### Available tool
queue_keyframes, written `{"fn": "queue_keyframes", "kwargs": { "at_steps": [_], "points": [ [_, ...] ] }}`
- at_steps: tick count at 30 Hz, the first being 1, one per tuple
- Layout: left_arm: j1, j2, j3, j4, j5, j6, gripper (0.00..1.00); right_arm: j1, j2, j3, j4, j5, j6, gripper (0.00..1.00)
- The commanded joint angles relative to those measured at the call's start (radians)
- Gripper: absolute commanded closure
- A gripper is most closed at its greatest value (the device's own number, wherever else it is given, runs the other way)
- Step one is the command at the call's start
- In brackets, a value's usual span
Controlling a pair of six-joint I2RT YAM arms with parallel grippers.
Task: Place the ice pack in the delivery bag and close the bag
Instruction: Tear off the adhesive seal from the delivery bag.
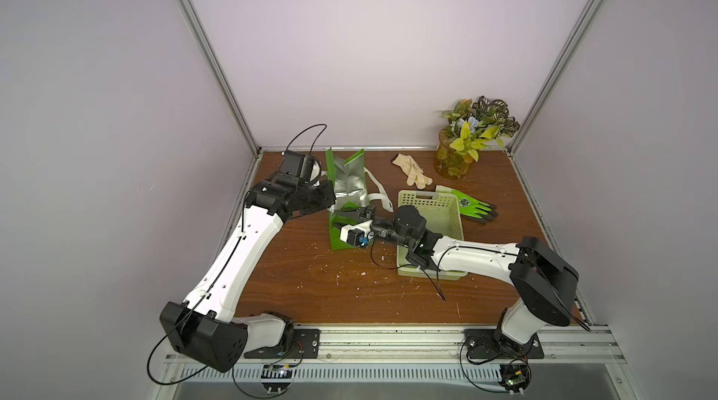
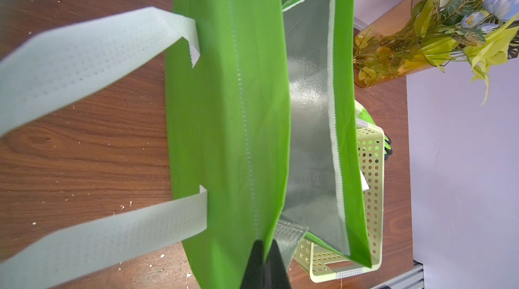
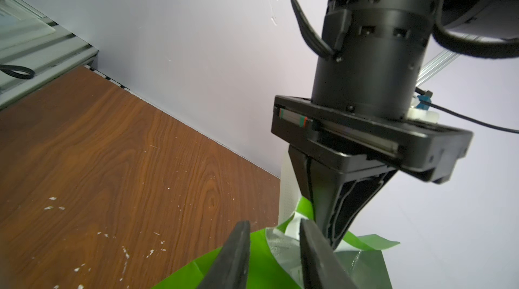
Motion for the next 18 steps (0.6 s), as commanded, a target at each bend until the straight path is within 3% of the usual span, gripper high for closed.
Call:
{"fn": "queue_keyframes", "kwargs": {
  "at_steps": [1, 18],
  "points": [
    [0.010, 0.011, -0.011, -0.008, 0.011, -0.004, 1.00, 0.005, 0.011, 0.050, 0.045, 0.028, -0.006, 0.66],
    [0.010, 0.010, -0.013, -0.008, 0.020, 0.003, 1.00, 0.004, 0.039, 0.068, 0.069, 0.098, -0.036, 0.71]
  ]
}}
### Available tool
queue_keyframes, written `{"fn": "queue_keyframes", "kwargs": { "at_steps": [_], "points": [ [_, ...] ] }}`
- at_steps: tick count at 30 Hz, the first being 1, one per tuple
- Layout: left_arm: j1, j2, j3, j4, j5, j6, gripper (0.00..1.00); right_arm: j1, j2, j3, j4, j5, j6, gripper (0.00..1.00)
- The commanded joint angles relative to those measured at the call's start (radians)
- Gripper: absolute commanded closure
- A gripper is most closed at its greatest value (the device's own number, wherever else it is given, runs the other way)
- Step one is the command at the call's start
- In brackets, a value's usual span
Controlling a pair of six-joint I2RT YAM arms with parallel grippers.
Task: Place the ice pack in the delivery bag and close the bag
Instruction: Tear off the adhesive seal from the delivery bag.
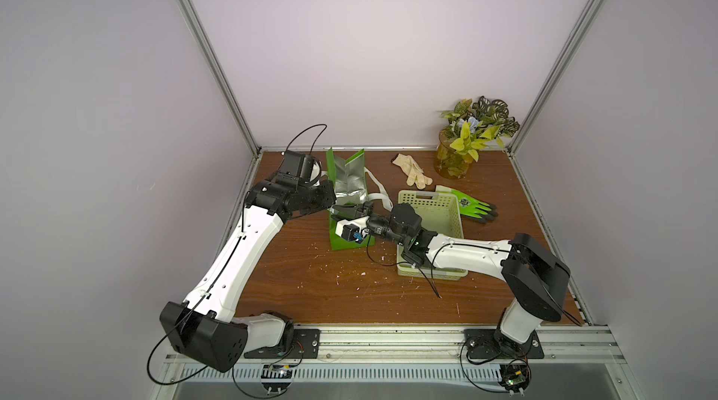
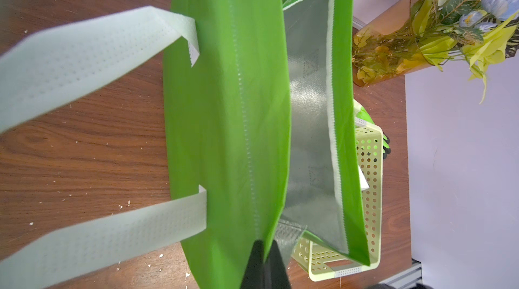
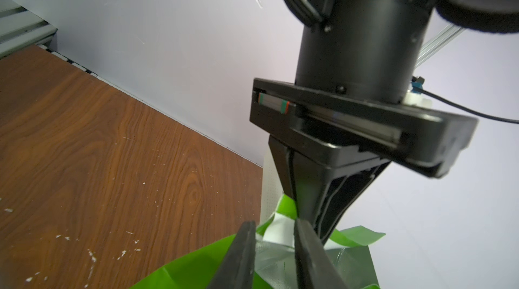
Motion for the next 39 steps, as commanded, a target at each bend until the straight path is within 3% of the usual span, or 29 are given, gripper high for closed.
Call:
{"fn": "queue_keyframes", "kwargs": {
  "at_steps": [1, 14, 20, 25, 27, 29, 39],
  "points": [
    [0.010, 0.010, -0.013, -0.009, 0.014, 0.003, 1.00, 0.002, 0.000, 0.034, 0.053, 0.031, -0.007, 0.72],
    [0.010, 0.012, -0.017, -0.009, 0.015, 0.003, 1.00, 0.003, 0.013, 0.048, 0.038, 0.040, -0.027, 0.85],
    [0.010, 0.013, -0.018, -0.008, 0.015, 0.004, 1.00, 0.004, 0.019, 0.052, 0.021, 0.038, -0.040, 1.00],
    [0.010, 0.011, -0.015, -0.009, 0.013, 0.005, 1.00, 0.000, 0.017, 0.054, 0.023, 0.069, -0.016, 1.00],
    [0.010, 0.008, -0.011, -0.008, 0.004, 0.009, 0.82, -0.006, 0.013, 0.062, 0.018, 0.070, 0.017, 1.00],
    [0.011, 0.004, -0.004, -0.008, -0.007, 0.014, 0.71, -0.011, 0.011, 0.071, 0.003, 0.059, 0.034, 1.00],
    [0.036, -0.046, 0.022, -0.010, -0.069, 0.035, 0.35, -0.043, 0.024, 0.100, -0.039, 0.055, 0.093, 1.00]
  ]
}}
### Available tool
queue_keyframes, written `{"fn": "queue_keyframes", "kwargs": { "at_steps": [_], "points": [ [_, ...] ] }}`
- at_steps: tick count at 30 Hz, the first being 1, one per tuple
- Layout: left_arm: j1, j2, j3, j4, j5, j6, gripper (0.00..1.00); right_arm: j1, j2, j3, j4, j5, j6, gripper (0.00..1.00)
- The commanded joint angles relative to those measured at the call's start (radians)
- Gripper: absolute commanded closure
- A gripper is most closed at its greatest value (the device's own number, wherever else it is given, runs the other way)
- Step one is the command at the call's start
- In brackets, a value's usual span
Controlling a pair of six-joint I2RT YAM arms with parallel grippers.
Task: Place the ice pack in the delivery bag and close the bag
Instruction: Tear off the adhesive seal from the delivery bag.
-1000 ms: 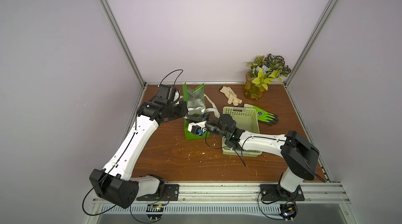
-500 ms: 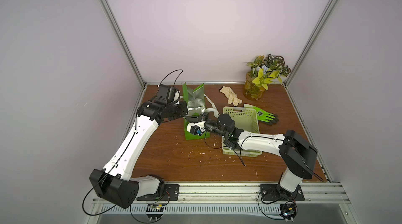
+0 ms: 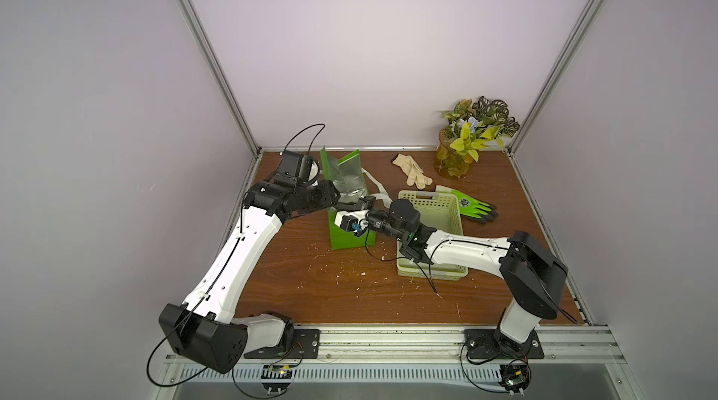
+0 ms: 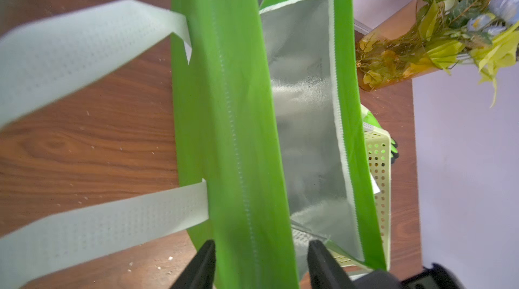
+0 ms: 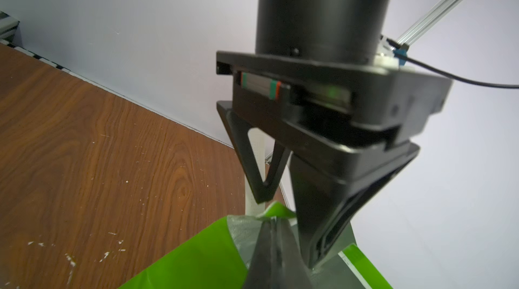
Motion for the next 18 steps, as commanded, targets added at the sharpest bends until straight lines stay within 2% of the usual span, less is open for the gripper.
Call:
{"fn": "queue_keyframes", "kwargs": {
  "at_steps": [1, 4, 8, 13, 18],
  "points": [
    [0.021, -0.041, 0.024, -0.010, -0.046, 0.014, 0.31, -0.015, 0.008, 0.055, -0.005, 0.014, 0.055, 1.00],
    [0.024, -0.060, 0.034, -0.009, -0.065, 0.017, 0.27, -0.024, 0.012, 0.067, -0.008, 0.027, 0.089, 1.00],
    [0.025, -0.090, 0.039, -0.009, -0.071, 0.022, 0.26, -0.038, 0.019, 0.086, -0.019, 0.029, 0.136, 1.00],
    [0.025, -0.124, 0.028, -0.011, -0.072, 0.026, 0.27, -0.041, 0.029, 0.101, -0.034, 0.029, 0.145, 1.00],
    [0.025, -0.147, 0.000, -0.010, -0.022, 0.048, 0.33, -0.050, 0.034, 0.119, -0.045, 0.029, 0.178, 1.00]
  ]
}}
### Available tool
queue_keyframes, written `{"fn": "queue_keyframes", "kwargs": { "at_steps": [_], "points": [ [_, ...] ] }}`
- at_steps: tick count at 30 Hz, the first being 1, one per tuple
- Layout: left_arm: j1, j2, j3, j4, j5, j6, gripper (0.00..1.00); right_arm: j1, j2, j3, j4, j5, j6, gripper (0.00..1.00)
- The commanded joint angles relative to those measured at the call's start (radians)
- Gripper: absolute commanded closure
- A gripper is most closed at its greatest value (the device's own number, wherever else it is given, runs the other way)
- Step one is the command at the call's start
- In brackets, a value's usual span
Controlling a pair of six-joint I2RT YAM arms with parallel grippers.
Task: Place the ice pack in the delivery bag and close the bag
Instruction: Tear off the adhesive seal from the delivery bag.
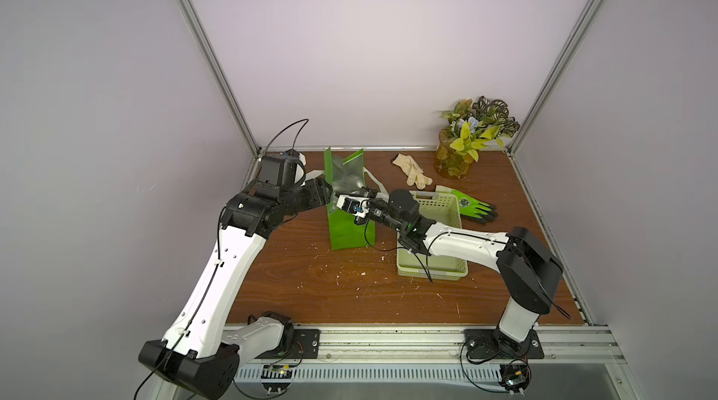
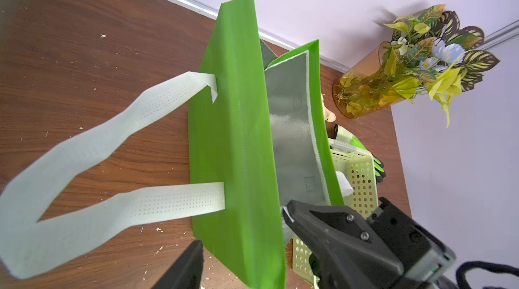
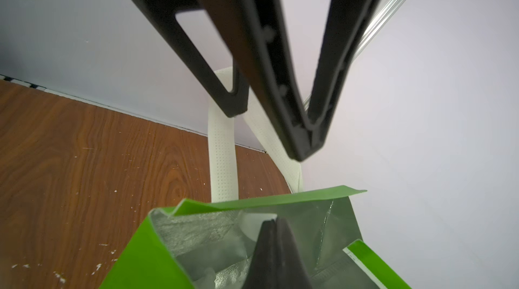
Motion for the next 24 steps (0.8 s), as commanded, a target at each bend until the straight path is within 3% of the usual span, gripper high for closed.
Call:
{"fn": "queue_keyframes", "kwargs": {
  "at_steps": [1, 4, 11, 15, 20, 24],
  "points": [
    [0.011, -0.009, -0.023, -0.010, 0.057, 0.041, 0.34, -0.007, -0.001, 0.051, 0.002, 0.013, 0.047, 1.00],
    [0.011, 0.011, -0.047, -0.010, 0.122, 0.074, 0.33, -0.007, 0.001, 0.060, -0.006, 0.008, 0.054, 1.00],
    [0.010, 0.017, -0.071, -0.010, 0.136, 0.103, 0.38, -0.008, 0.006, 0.074, -0.017, 0.018, 0.066, 1.00],
    [0.009, 0.042, -0.087, -0.009, 0.154, 0.111, 0.51, -0.008, 0.006, 0.079, -0.021, 0.018, 0.066, 1.00],
    [0.008, 0.031, -0.081, -0.011, 0.094, 0.114, 0.76, -0.008, 0.006, 0.086, -0.032, 0.039, 0.062, 1.00],
    [0.008, 0.010, -0.083, -0.013, 0.069, 0.116, 0.90, -0.012, 0.005, 0.102, -0.044, 0.069, 0.051, 1.00]
  ]
}}
